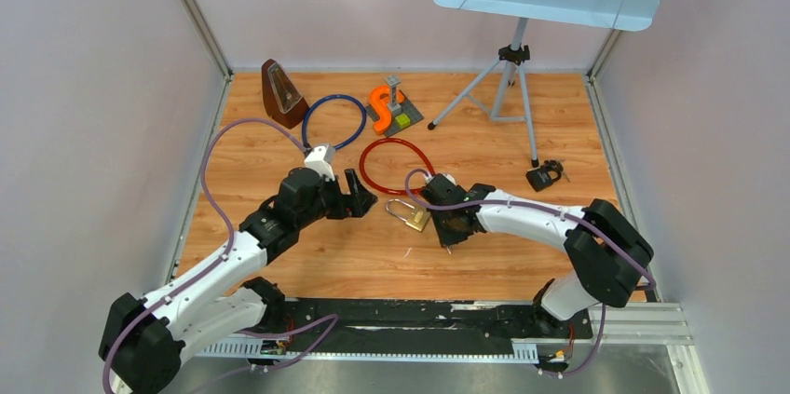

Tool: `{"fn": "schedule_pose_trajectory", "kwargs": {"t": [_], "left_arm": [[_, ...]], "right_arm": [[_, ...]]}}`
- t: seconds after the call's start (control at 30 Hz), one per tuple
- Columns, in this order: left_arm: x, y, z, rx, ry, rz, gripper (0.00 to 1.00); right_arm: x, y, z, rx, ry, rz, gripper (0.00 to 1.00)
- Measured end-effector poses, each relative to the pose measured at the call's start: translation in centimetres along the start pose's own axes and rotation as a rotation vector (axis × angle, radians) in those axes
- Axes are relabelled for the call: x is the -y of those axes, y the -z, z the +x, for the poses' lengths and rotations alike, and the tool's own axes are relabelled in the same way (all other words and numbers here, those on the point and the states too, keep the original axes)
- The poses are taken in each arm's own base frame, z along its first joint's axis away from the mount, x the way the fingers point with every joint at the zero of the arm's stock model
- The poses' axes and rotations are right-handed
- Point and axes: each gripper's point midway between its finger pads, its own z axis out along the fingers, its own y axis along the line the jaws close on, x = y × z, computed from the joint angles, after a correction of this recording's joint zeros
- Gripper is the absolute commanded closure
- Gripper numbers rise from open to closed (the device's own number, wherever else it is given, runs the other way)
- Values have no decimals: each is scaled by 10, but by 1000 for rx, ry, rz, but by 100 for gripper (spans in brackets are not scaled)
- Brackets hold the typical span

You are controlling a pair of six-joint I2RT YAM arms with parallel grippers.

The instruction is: Unlock with the key

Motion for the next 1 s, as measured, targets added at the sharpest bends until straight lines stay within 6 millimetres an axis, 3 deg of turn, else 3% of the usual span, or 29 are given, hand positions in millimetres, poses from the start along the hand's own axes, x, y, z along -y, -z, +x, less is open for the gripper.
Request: {"fn": "schedule_pose_trajectory", "kwargs": {"t": [0.13, 0.27, 0.43, 0.53, 0.8, 1.0], "left_arm": [[2, 0, -1, 0, 0, 8, 3], [3, 1, -2, 1, -1, 9, 3], [3, 1, -2, 2, -1, 8, 4], [2, 1, -2, 4, -3, 6, 3], [-1, 5, -5, 18, -11, -10, 3], [-1, 6, -6, 23, -13, -10, 3]], "right_arm": [[2, 3, 10, -43, -9, 6, 58], [5, 9, 14, -74, -13, 25, 46], [-5, 23, -10, -43, -45, 20, 47], [-10, 19, -23, -38, -78, 34, 51], [7, -8, -6, -150, -149, 145, 58], [7, -10, -3, -165, -181, 153, 62]]}}
